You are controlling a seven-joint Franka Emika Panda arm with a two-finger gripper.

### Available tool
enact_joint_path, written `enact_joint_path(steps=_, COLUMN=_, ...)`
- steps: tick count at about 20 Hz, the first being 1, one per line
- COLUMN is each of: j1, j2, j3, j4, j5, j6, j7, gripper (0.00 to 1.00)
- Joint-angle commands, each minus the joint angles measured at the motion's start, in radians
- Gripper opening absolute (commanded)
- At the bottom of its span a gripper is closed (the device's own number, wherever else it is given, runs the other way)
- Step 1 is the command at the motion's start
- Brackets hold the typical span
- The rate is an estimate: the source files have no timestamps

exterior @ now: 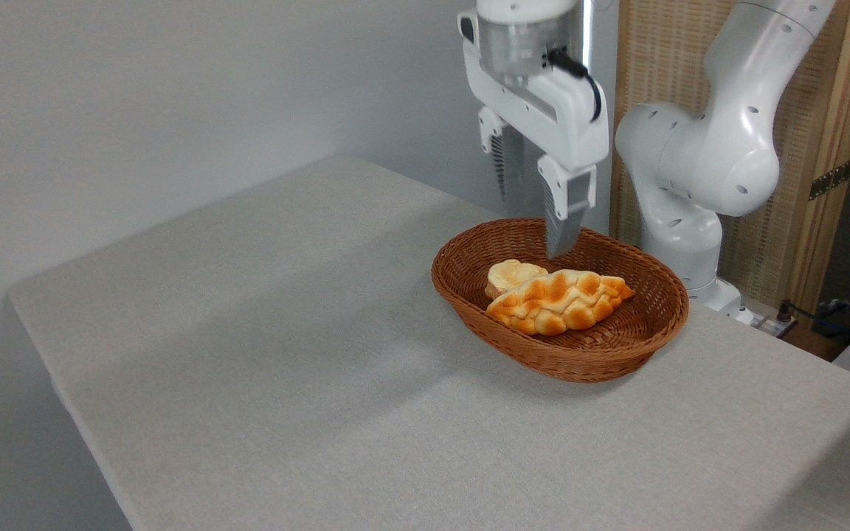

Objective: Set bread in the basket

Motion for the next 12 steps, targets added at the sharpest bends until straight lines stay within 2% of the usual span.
enact_joint_path(steps=1, j1=-0.017, j2=0.137, j3=0.018, j4=0.166, j5=-0.065, j6=0.028, j7=-0.09, gripper=1.0)
enact_joint_path(steps=5, j1=-0.017, j2=0.336, j3=-0.028, j4=0.375, j5=-0.128, j6=0.029, j7=-0.223, gripper=1.0)
enact_joint_path(steps=9, j1=0.001, j2=0.468, j3=-0.069, j4=0.531, j5=-0.148, j6=0.049, j7=-0.237, gripper=1.0)
enact_joint_path(steps=10, j1=0.035, j2=0.49, j3=-0.097, j4=0.554, j5=-0.156, j6=0.051, j7=-0.237, gripper=1.0)
enact_joint_path(steps=12, j1=0.134, j2=0.522, j3=-0.201, j4=0.59, j5=-0.162, j6=0.049, j7=-0.254, gripper=1.0)
